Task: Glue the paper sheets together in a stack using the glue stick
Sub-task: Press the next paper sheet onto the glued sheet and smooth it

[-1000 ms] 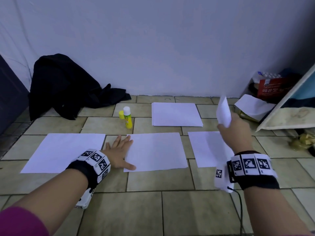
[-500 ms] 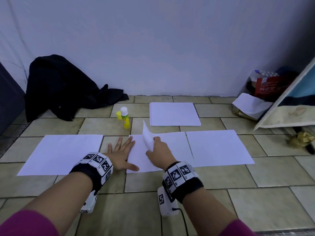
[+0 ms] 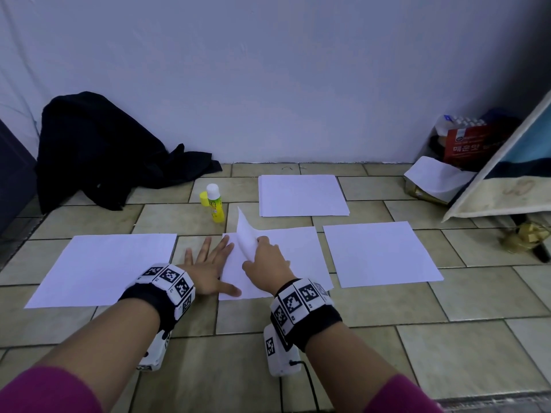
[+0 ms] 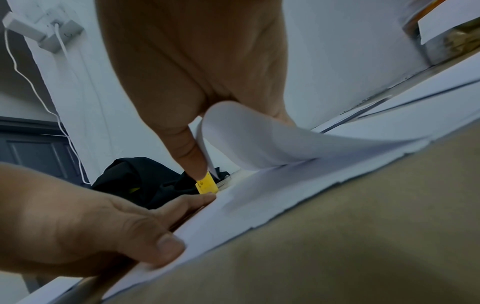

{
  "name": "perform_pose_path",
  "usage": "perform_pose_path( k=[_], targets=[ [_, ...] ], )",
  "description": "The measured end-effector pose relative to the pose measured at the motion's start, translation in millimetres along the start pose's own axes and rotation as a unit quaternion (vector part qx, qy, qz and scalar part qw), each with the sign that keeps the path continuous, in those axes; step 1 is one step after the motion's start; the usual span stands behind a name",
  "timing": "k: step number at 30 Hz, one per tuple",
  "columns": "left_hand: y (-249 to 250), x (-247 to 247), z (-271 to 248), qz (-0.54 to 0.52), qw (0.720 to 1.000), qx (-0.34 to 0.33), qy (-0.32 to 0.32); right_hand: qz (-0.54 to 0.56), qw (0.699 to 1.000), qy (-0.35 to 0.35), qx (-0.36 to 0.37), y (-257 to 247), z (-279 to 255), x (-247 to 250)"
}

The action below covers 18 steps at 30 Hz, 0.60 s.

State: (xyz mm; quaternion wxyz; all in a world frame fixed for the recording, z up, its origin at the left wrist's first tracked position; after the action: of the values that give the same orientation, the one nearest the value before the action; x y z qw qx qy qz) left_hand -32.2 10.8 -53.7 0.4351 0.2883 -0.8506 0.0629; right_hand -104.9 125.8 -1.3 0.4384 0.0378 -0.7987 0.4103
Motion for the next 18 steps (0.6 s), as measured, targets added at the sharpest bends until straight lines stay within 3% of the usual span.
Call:
perform_pose_path(
  k=[18],
  targets=[
    [-0.3, -0.2, 0.5, 0.008, 1.0, 0.002, -0.005, 0.009, 1.0, -0.011, 0.004, 2.6, 0.6, -2.7]
  ],
)
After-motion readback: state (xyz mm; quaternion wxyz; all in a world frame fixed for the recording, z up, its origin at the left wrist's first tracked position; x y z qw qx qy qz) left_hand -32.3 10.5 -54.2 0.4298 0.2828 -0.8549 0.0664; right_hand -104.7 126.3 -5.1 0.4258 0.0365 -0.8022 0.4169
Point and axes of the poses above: each hand's wrist, its own z-axis towards the middle knuckle, its own x-axis out of the back of the hand, y = z × x, the point moved 6 cm from there along z, towards the middle knuckle, and after that the axes turned 6 degrees about x, right-handed, at the moved point
